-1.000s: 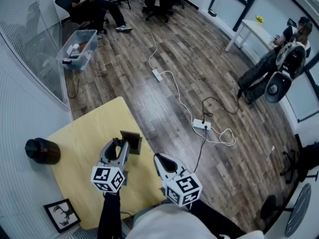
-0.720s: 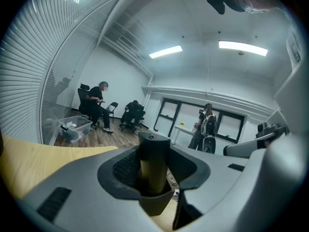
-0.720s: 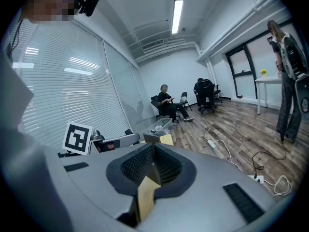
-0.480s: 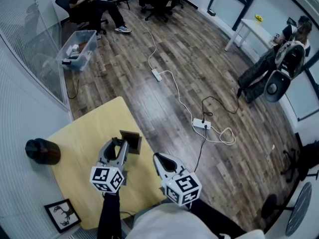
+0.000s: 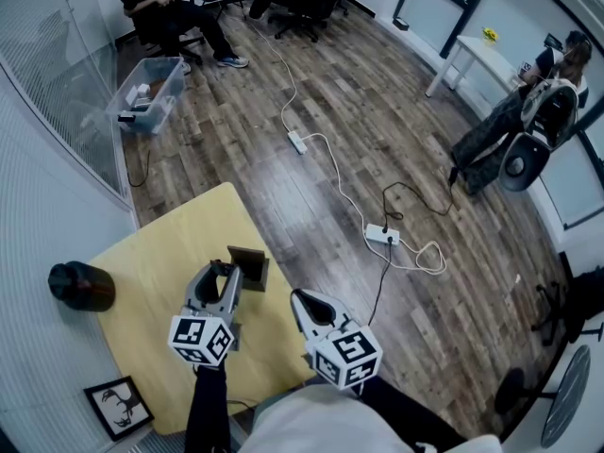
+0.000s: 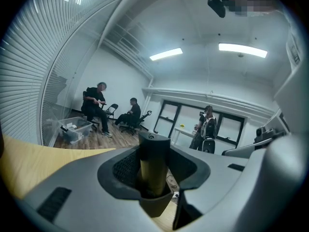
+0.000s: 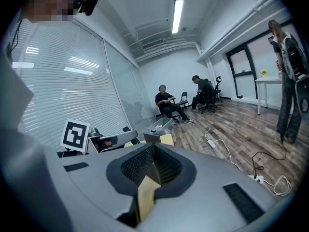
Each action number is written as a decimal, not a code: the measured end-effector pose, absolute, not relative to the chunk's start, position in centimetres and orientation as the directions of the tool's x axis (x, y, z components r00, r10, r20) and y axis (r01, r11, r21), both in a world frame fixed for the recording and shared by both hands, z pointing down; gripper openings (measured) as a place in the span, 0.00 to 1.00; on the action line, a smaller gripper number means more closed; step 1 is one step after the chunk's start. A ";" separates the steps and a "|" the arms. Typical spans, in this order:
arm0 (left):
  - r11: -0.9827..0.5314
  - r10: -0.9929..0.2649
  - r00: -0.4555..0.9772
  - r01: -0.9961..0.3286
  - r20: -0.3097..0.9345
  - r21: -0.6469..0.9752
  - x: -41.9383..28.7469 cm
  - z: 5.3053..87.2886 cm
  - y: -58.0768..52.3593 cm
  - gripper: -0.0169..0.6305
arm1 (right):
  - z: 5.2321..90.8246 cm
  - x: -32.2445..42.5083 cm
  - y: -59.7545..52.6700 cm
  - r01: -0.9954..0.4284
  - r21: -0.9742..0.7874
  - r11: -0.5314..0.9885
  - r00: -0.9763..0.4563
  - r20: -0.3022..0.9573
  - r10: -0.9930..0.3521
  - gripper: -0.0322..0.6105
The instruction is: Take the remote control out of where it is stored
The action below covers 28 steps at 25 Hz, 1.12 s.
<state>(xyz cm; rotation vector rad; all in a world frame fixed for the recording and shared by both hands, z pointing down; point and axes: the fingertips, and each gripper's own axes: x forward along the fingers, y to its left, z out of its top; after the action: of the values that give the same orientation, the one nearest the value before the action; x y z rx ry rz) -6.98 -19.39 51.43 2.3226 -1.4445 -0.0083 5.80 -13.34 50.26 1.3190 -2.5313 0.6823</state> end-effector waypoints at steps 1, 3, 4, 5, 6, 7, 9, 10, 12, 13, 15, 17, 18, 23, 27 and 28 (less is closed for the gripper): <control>-0.385 -0.861 0.466 -0.859 0.203 0.338 -7.0 51.3 -19.4 0.30 | 50.2 5.8 -13.4 -0.815 -0.304 0.493 -0.578 0.384 -0.720 0.06; -0.387 -0.861 0.467 -0.858 0.201 0.337 -7.0 51.1 -19.4 0.30 | 50.0 5.8 -13.4 -0.816 -0.304 0.492 -0.578 0.385 -0.720 0.06; -0.387 -0.861 0.468 -0.858 0.201 0.337 -7.0 51.0 -19.4 0.30 | 50.0 5.8 -13.4 -0.815 -0.304 0.493 -0.578 0.384 -0.720 0.06; -0.388 -0.861 0.468 -0.858 0.200 0.338 -7.0 50.9 -19.4 0.30 | 50.0 5.7 -13.3 -0.815 -0.305 0.493 -0.579 0.384 -0.719 0.06; -0.388 -0.861 0.468 -0.858 0.200 0.338 -7.0 50.9 -19.4 0.30 | 50.0 5.7 -13.3 -0.815 -0.304 0.493 -0.579 0.385 -0.719 0.06; -0.388 -0.861 0.468 -0.858 0.199 0.337 -7.0 50.9 -19.4 0.30 | 50.0 5.7 -13.3 -0.815 -0.304 0.493 -0.579 0.385 -0.719 0.06; -0.389 -0.861 0.468 -0.858 0.199 0.336 -7.1 50.9 -19.3 0.30 | 50.2 5.7 -13.2 -0.814 -0.304 0.495 -0.580 0.385 -0.718 0.06; -0.389 -0.861 0.469 -0.857 0.198 0.336 -7.1 50.9 -19.3 0.30 | 50.3 5.7 -13.2 -0.813 -0.304 0.496 -0.581 0.386 -0.716 0.06; -0.390 -0.861 0.469 -0.857 0.196 0.337 -7.1 50.9 -19.3 0.30 | 50.4 5.7 -13.2 -0.814 -0.304 0.495 -0.580 0.387 -0.717 0.06; -0.390 -0.862 0.469 -0.857 0.195 0.337 -7.0 50.9 -19.3 0.30 | 50.3 5.7 -13.3 -0.815 -0.304 0.494 -0.579 0.386 -0.718 0.06; -0.392 -0.861 0.470 -0.857 0.193 0.336 -7.0 50.7 -19.3 0.30 | 50.3 5.7 -13.3 -0.815 -0.304 0.494 -0.579 0.383 -0.719 0.06; -0.393 -0.861 0.470 -0.857 0.192 0.334 -7.0 50.5 -19.4 0.30 | 50.3 5.8 -13.3 -0.814 -0.304 0.495 -0.580 0.383 -0.719 0.06; -0.394 -0.861 0.471 -0.856 0.192 0.334 -6.9 50.5 -19.4 0.30 | 50.3 5.8 -13.3 -0.814 -0.304 0.496 -0.581 0.383 -0.718 0.06; -0.396 -0.860 0.473 -0.855 0.190 0.333 -7.0 50.4 -19.2 0.30 | 50.4 5.7 -13.1 -0.813 -0.302 0.497 -0.581 0.383 -0.718 0.06; -0.399 -0.860 0.475 -0.854 0.187 0.334 -7.1 50.2 -19.1 0.30 | 50.4 5.6 -13.0 -0.813 -0.303 0.498 -0.582 0.382 -0.718 0.06; -0.399 -0.860 0.474 -0.854 0.186 0.333 -7.1 50.2 -19.1 0.30 | 50.4 5.6 -13.0 -0.813 -0.303 0.498 -0.582 0.382 -0.717 0.06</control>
<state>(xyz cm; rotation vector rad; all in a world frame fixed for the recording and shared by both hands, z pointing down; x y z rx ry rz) -7.15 -19.07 50.17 2.3447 -1.4371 -0.0221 5.57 -13.03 50.41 1.3133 -2.5348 0.6777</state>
